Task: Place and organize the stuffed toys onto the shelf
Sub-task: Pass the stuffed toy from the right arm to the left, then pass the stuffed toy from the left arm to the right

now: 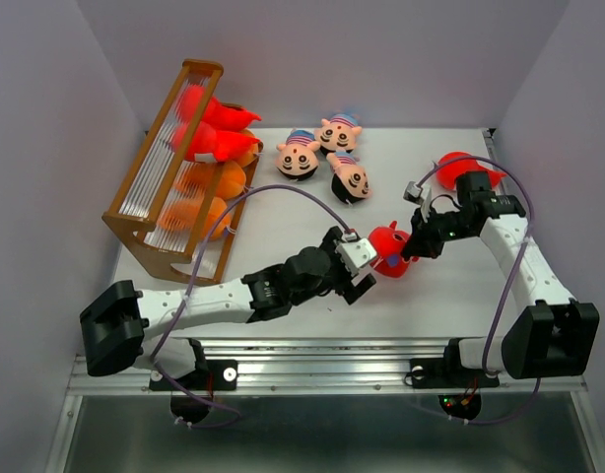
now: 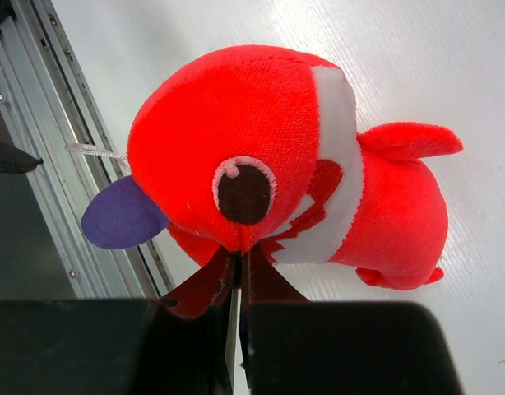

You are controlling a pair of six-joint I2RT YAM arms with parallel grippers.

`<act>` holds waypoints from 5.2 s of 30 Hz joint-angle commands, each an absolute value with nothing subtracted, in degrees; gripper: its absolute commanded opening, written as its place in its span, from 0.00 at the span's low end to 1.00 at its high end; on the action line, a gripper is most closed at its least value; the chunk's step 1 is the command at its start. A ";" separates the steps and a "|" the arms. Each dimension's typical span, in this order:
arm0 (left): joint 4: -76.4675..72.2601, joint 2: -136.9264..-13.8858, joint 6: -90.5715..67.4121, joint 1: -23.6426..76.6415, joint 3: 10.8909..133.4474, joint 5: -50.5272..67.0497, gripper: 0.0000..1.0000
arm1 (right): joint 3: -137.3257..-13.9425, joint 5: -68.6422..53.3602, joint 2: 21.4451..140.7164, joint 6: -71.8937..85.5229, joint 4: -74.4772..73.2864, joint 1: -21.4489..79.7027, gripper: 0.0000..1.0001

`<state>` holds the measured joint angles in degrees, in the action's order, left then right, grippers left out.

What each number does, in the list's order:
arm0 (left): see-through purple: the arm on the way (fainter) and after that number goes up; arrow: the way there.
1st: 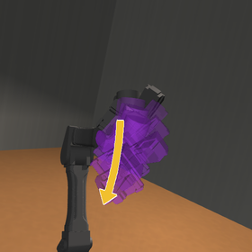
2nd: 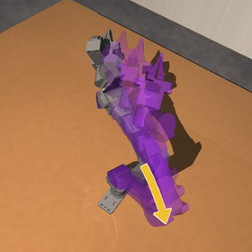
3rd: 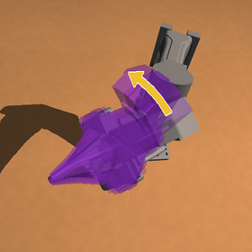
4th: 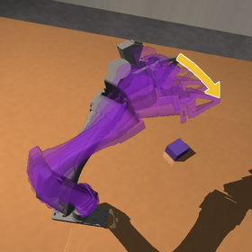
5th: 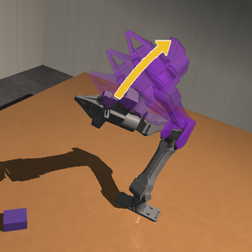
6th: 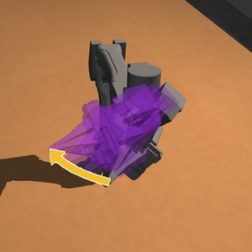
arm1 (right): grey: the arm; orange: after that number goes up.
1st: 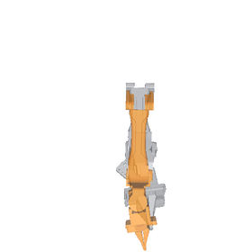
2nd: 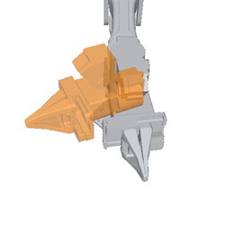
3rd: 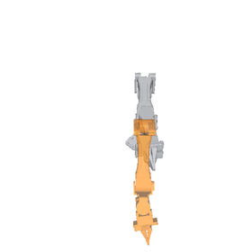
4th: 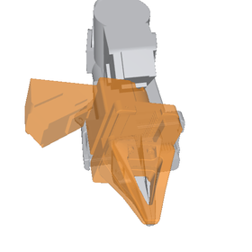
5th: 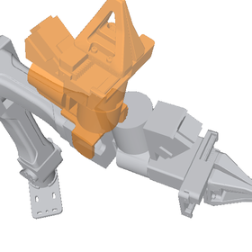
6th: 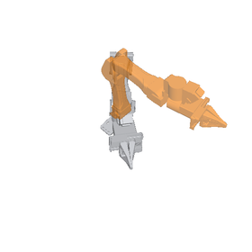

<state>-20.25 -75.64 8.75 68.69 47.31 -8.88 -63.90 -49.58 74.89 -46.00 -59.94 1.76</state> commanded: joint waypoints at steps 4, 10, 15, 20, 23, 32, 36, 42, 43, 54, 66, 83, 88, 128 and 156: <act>-29.62 -78.91 -4.98 68.99 50.53 -7.20 0.98 | -63.81 -52.03 72.68 -45.88 -58.27 3.60 0.03; -29.88 -82.09 -4.75 68.99 53.52 -6.59 0.98 | -64.60 -53.17 73.13 -47.54 -60.37 4.75 0.03; -28.92 -84.02 -2.55 68.91 55.19 -8.52 0.98 | -65.04 -57.29 72.33 -50.71 -63.10 5.27 0.04; -28.92 -85.16 -2.99 68.82 55.55 -9.84 0.93 | -65.30 -60.64 71.98 -52.99 -65.83 5.27 0.04; -28.74 -85.87 -3.51 68.29 55.98 -10.46 0.86 | -66.26 -61.96 72.25 -53.88 -66.88 5.27 0.05; -28.21 -85.78 -5.62 64.25 58.27 -6.07 0.39 | -69.52 -65.30 73.39 -52.91 -67.76 5.27 0.05; -28.04 -85.78 -6.94 62.58 58.97 -1.51 0.17 | -70.93 -66.09 74.61 -51.51 -66.71 5.27 0.05; -27.16 -85.34 -9.93 59.86 58.54 4.38 0.00 | -72.42 -66.01 75.41 -48.70 -64.43 5.27 0.08; -26.90 -85.34 -10.63 59.33 58.27 6.66 0.00 | -72.60 -65.83 75.41 -48.00 -63.81 5.27 0.09; -26.72 -82.01 -7.13 55.72 55.37 10.55 0.00 | -73.65 -63.28 75.41 -45.53 -61.61 5.27 0.33; -26.10 -71.29 9.74 54.32 45.71 11.15 0.00 | -75.76 -59.68 74.53 -46.49 -63.19 5.27 0.58; -24.61 -56.16 24.44 54.23 34.45 27.68 0.00 | -73.57 -62.49 77.70 -54.41 -69.70 8.60 0.72; -25.05 -56.69 24.17 54.32 35.07 29.97 0.00 | -72.25 -61.70 77.43 -53.17 -68.12 10.81 0.77; -28.63 -54.05 28.67 54.32 34.46 30.76 0.00 | -71.55 -60.38 78.40 -62.50 -75.24 21.27 0.50; -7.15 -65.91 -27.49 51.15 61.77 -4.39 0.84 | -61.62 -0.29 59.33 -15.99 -26.99 21.80 0.01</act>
